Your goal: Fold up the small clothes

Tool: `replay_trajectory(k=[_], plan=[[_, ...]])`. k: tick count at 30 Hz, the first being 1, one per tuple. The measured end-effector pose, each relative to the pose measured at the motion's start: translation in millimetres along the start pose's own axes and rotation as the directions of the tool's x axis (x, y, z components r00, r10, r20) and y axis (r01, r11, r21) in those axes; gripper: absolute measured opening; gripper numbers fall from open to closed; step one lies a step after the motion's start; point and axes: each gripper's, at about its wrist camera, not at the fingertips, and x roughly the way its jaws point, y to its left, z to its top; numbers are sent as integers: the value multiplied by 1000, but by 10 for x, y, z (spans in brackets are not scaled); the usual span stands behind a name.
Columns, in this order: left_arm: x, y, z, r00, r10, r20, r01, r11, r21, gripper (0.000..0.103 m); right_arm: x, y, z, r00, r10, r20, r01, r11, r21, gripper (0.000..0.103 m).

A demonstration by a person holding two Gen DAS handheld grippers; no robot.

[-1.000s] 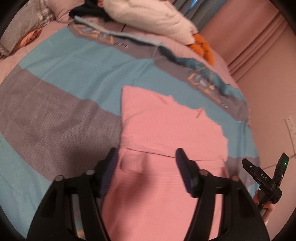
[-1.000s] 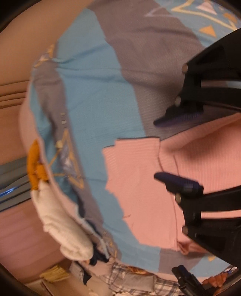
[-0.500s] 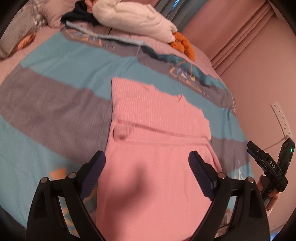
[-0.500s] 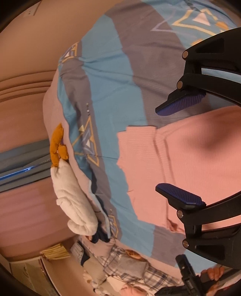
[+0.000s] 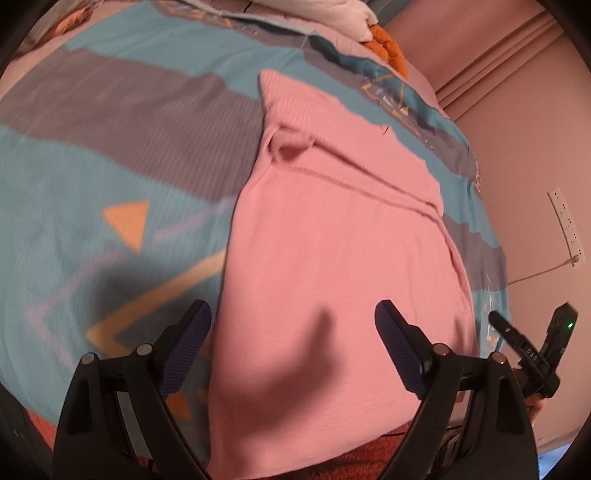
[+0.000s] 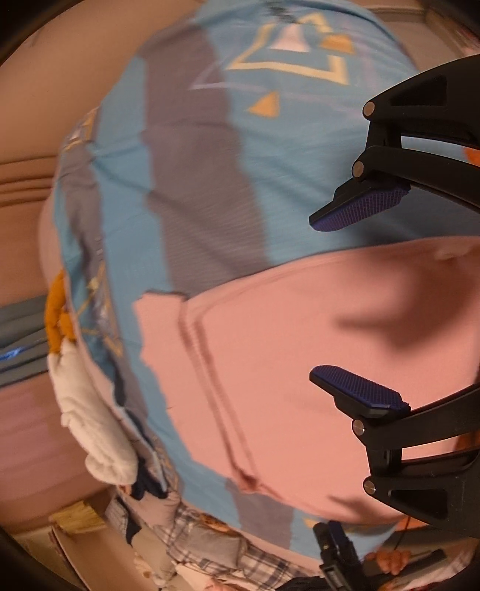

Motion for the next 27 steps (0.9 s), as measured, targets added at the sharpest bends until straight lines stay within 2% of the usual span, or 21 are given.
replay_trajectory(k=[6,8,12,14,15,17,18,19,24,27], plan=[[-30,121,-160,999,-47,-25,46,998,-42,82,55,-235,-291,996,23,-81,-15,995,94,75],[-36,131,-208,997,-66,-43,65,997,-38,81,33,-247,-360,996,12,-90,-3,996,90,70],[-51,152,-297,995,-78,-58,75,996,-42,70,-15,-245,-445,994,20,-108,-10,996,92,62],[-38,143,-350,993,-88,-80,85,996,-36,62,-15,-211,-497,991,39,-125,-29,996,82,52],[-26,134,-375,991,-98,-91,95,995,-34,57,-5,-198,-515,990,47,-134,-37,996,76,48],[4,134,-416,989,-105,-105,102,994,-39,42,24,-172,-539,989,44,-143,-37,998,55,30],[15,136,-425,990,-90,-105,87,995,-40,27,38,-163,-535,989,36,-144,-29,998,48,24],[18,140,-425,992,-74,-105,70,997,-37,12,47,-163,-523,989,38,-146,-30,998,51,12],[-66,92,-379,991,-100,-88,93,993,-78,7,-40,-104,-369,988,99,-116,-93,994,60,8],[-186,-3,-278,987,-154,-53,149,985,-92,7,-123,-81,-205,982,172,-81,-165,983,79,8]])
